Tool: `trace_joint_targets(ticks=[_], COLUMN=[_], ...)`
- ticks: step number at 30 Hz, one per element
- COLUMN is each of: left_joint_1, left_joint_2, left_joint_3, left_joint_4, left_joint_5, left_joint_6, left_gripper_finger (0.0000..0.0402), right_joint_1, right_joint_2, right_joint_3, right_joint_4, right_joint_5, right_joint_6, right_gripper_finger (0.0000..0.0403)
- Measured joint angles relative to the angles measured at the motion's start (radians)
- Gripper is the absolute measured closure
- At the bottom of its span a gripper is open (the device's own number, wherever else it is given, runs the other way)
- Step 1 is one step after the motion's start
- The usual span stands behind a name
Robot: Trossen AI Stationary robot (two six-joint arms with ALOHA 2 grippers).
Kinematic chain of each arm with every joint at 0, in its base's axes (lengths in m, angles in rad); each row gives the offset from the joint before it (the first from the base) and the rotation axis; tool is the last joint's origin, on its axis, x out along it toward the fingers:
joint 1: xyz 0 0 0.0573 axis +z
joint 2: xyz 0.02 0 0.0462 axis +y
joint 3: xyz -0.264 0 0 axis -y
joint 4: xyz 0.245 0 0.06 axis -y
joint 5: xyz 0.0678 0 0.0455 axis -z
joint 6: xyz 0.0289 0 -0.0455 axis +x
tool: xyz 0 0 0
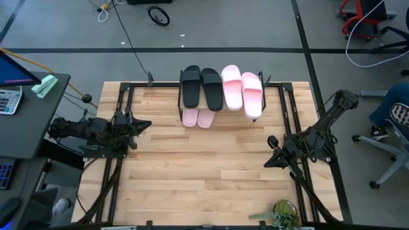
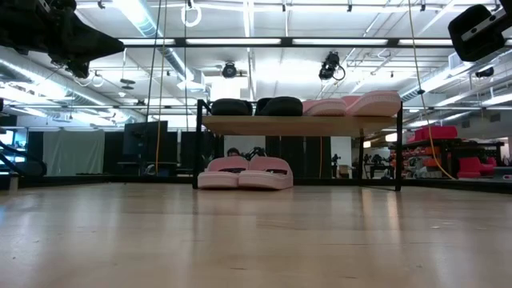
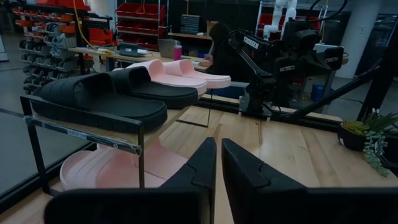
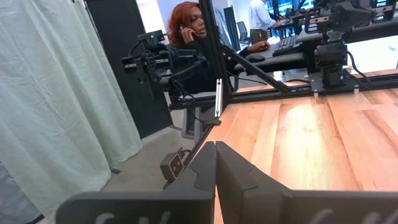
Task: Pick and place slides into the shelf
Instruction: Return to Home Position
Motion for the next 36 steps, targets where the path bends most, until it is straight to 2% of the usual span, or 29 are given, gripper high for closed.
trace_joint_targets(ticks=[6, 17, 36], left_joint_1=[0.0, 0.0, 0.0], left_joint_2=[0.0, 0.0, 0.0], left_joint_3=[0.0, 0.0, 0.0], left_joint_4=[0.0, 0.0, 0.0], left_joint_5=[0.0, 0.0, 0.0], left_joint_6=[0.0, 0.0, 0.0], left_gripper_finger=[0.0378, 0.0363, 0.0373], right_joint_1=[0.0, 0.0, 0.0], right_joint_2=[0.0, 0.0, 0.0], right_joint_3=[0.0, 0.0, 0.0], right_joint_4=[0.0, 0.0, 0.0], right_joint_5=[0.0, 0.0, 0.0], right_joint_6=[0.0, 0.0, 0.0], right_gripper_finger=[0.0394, 0.0394, 0.0394])
